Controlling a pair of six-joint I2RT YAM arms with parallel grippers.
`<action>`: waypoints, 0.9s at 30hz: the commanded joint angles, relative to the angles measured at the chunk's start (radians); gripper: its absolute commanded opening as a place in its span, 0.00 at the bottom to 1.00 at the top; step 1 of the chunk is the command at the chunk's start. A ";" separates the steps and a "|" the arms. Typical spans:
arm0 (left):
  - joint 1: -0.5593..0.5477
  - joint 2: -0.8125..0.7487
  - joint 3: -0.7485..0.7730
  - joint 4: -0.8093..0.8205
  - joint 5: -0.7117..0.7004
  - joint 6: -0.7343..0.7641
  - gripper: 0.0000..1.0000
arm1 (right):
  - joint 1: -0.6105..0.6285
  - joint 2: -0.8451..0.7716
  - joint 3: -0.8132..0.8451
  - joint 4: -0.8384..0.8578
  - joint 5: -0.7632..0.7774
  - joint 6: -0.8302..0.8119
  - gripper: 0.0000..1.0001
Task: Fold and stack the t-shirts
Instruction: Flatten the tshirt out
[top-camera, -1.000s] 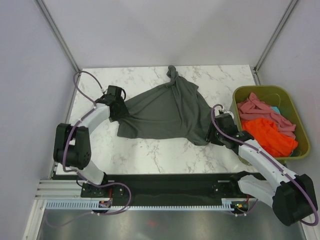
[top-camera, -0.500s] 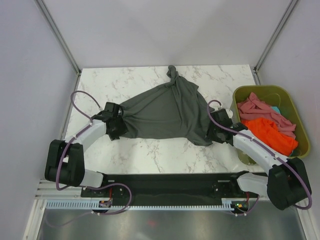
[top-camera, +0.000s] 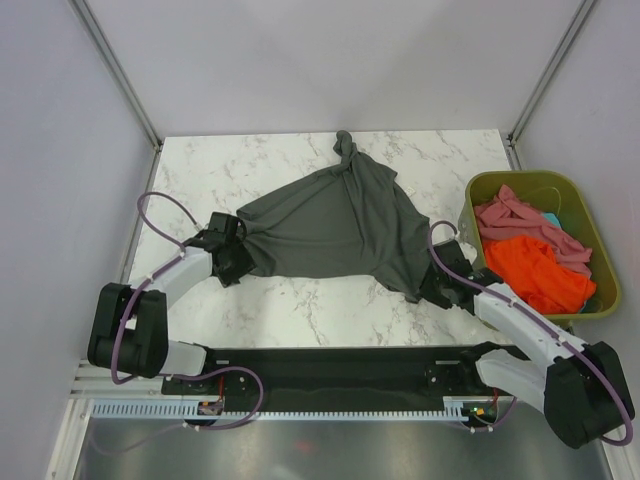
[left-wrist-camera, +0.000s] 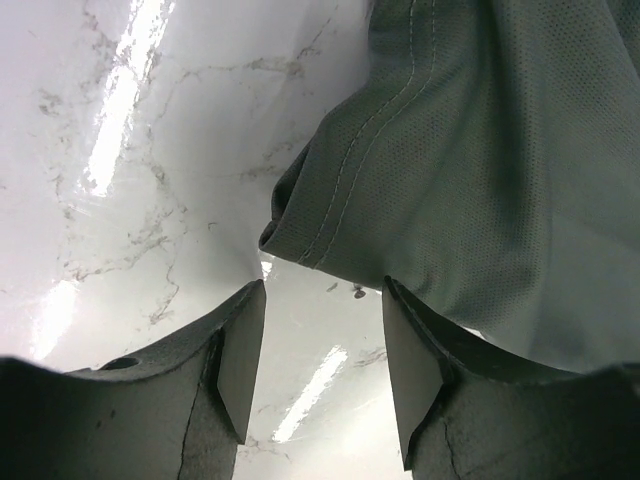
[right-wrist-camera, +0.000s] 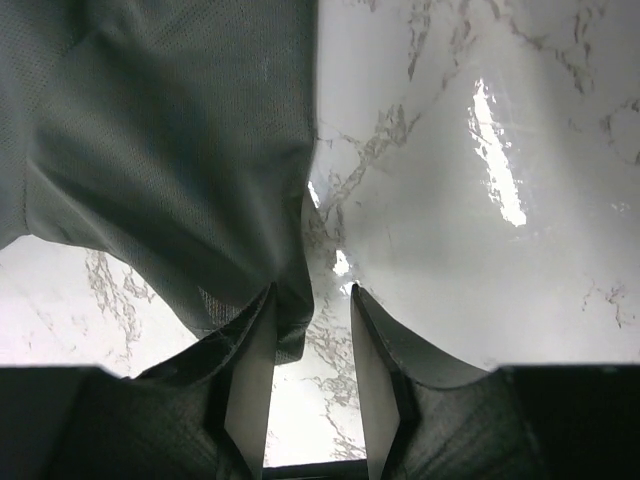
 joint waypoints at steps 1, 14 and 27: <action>-0.001 -0.016 -0.006 0.045 -0.052 -0.044 0.58 | 0.004 -0.051 -0.014 -0.008 0.004 0.036 0.44; -0.002 0.029 0.007 0.067 -0.045 -0.048 0.57 | 0.002 -0.140 -0.068 0.057 -0.041 0.110 0.41; 0.001 0.076 0.036 0.071 -0.176 -0.024 0.11 | 0.005 -0.100 -0.114 0.112 -0.023 0.110 0.19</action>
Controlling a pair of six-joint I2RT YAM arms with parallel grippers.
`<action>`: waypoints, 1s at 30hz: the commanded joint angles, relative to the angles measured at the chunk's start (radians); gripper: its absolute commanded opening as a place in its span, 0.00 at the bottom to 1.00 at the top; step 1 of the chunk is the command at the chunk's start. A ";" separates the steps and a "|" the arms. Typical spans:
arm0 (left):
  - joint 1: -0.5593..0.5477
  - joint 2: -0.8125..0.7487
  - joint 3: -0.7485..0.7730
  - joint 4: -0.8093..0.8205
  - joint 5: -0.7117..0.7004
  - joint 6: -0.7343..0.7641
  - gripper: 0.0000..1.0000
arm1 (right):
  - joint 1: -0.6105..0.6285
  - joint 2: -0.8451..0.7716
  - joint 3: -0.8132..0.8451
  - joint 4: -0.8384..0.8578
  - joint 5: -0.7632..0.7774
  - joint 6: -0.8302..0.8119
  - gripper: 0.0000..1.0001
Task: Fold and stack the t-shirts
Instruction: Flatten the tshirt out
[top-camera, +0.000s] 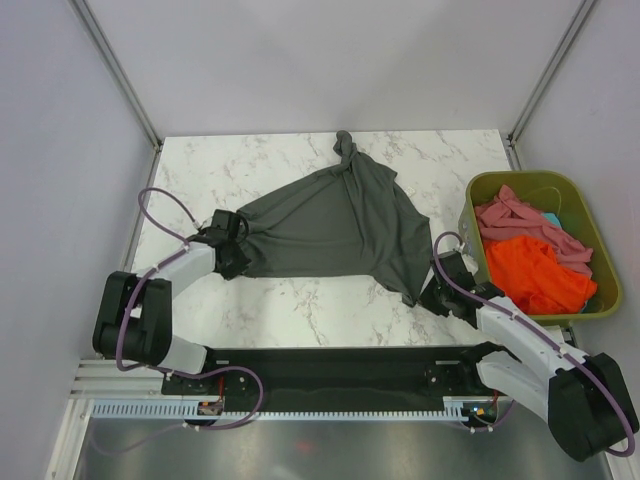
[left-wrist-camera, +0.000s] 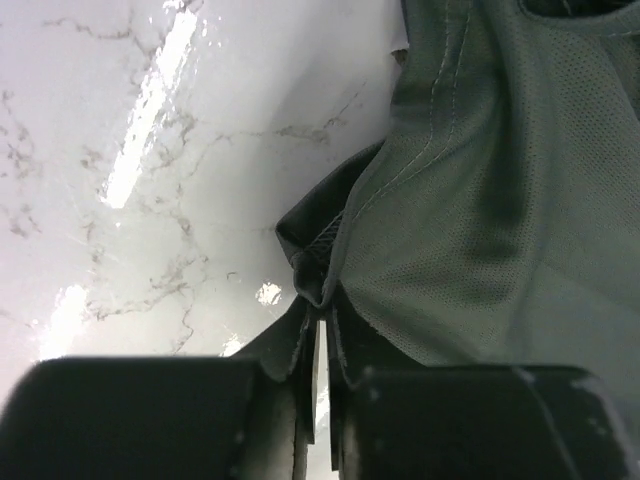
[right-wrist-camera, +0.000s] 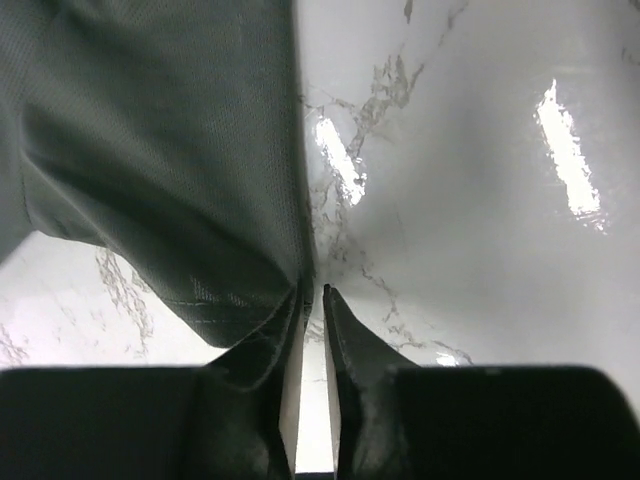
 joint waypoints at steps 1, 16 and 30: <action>0.001 -0.009 0.019 0.032 -0.100 0.007 0.06 | 0.001 -0.007 0.026 0.017 0.043 -0.018 0.13; 0.006 -0.210 -0.034 -0.053 -0.176 0.007 0.23 | 0.039 -0.063 0.135 -0.139 0.051 -0.027 0.05; 0.030 -0.133 -0.050 -0.049 -0.136 -0.077 0.53 | 0.163 -0.045 0.157 -0.169 0.120 0.145 0.36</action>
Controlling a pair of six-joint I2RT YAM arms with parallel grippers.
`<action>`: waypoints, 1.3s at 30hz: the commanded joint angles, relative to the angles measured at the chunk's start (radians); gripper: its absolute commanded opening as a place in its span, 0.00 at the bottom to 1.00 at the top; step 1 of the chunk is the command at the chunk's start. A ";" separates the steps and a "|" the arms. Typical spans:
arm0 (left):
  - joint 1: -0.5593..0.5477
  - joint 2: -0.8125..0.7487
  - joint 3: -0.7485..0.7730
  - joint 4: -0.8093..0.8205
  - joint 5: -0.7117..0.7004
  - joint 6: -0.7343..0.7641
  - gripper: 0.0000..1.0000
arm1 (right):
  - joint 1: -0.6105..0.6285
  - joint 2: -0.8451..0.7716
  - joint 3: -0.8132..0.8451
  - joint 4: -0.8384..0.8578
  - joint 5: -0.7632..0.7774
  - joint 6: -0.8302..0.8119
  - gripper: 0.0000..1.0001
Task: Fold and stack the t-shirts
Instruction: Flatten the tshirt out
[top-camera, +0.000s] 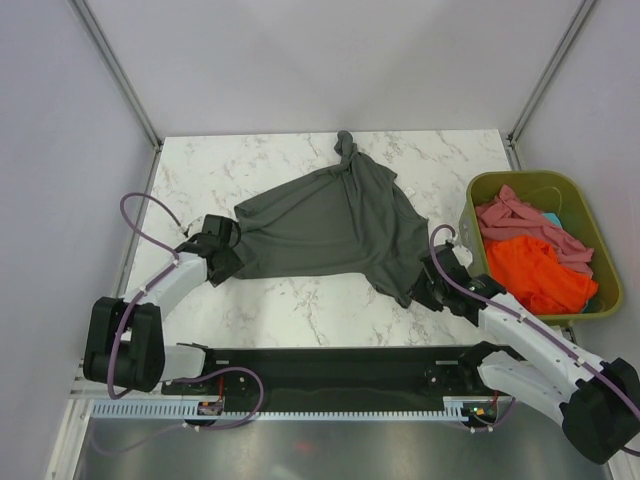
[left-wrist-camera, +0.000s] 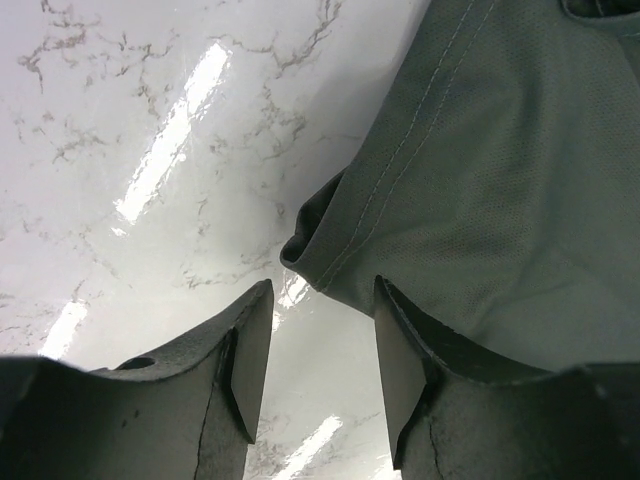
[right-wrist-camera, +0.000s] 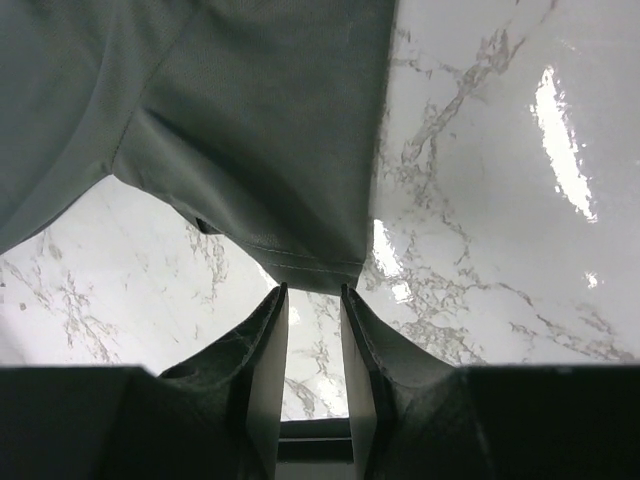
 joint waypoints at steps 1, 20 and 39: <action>0.005 0.021 0.000 0.007 -0.014 -0.058 0.53 | 0.025 -0.003 0.005 -0.006 0.039 0.095 0.36; 0.005 0.038 0.033 0.023 -0.007 -0.041 0.53 | 0.116 0.142 -0.063 0.030 0.087 0.342 0.38; 0.004 -0.037 0.030 0.012 -0.003 0.002 0.54 | 0.130 0.185 0.018 0.025 0.216 0.227 0.00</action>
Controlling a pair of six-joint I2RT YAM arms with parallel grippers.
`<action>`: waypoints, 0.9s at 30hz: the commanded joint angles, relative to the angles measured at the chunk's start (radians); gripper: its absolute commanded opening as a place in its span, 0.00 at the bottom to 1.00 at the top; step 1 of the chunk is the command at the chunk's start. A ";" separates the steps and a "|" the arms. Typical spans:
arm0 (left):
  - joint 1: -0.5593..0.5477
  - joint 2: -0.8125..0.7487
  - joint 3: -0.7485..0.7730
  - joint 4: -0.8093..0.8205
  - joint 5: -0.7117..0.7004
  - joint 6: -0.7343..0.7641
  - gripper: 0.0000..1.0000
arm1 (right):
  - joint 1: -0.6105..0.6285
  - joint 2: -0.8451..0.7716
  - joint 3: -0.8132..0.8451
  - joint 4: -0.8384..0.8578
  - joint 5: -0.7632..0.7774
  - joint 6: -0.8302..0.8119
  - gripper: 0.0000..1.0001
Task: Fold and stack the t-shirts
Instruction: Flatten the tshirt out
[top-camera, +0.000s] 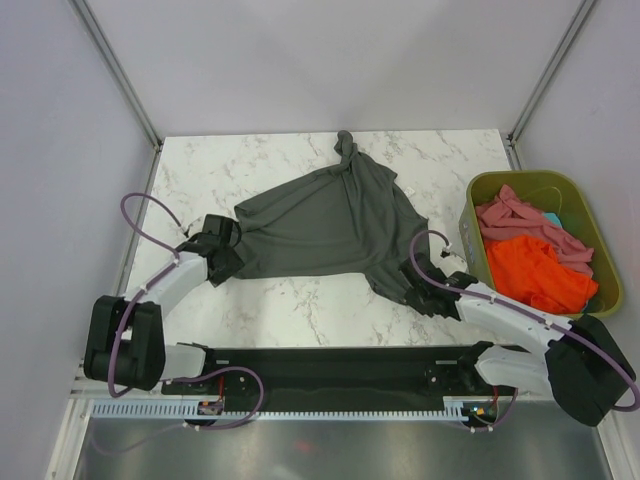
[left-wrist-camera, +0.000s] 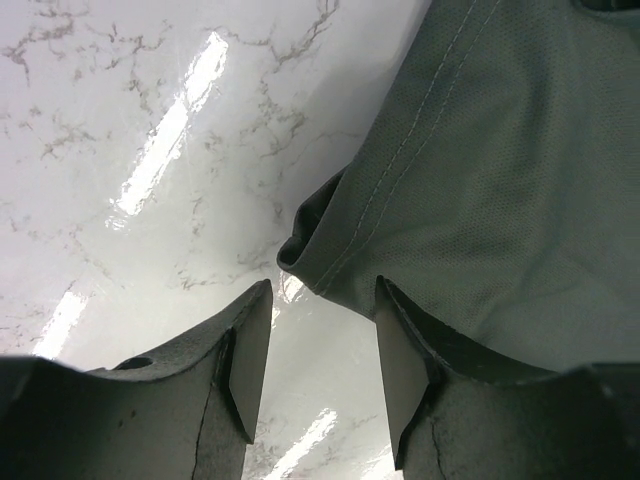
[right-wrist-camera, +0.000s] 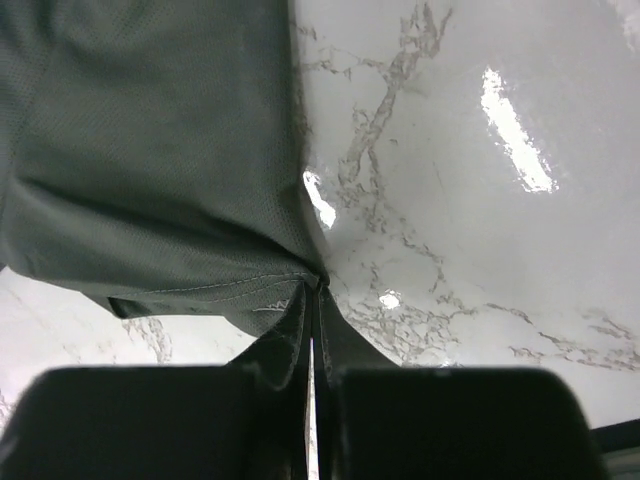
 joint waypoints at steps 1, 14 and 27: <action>0.003 -0.094 0.018 -0.001 -0.044 0.010 0.54 | 0.005 -0.041 0.069 -0.059 0.039 -0.046 0.00; 0.065 -0.150 -0.047 -0.011 -0.040 -0.217 0.57 | 0.037 -0.116 0.063 0.002 -0.027 -0.075 0.00; 0.066 0.014 -0.021 0.080 -0.035 -0.163 0.26 | 0.039 -0.176 0.091 -0.033 0.001 -0.111 0.00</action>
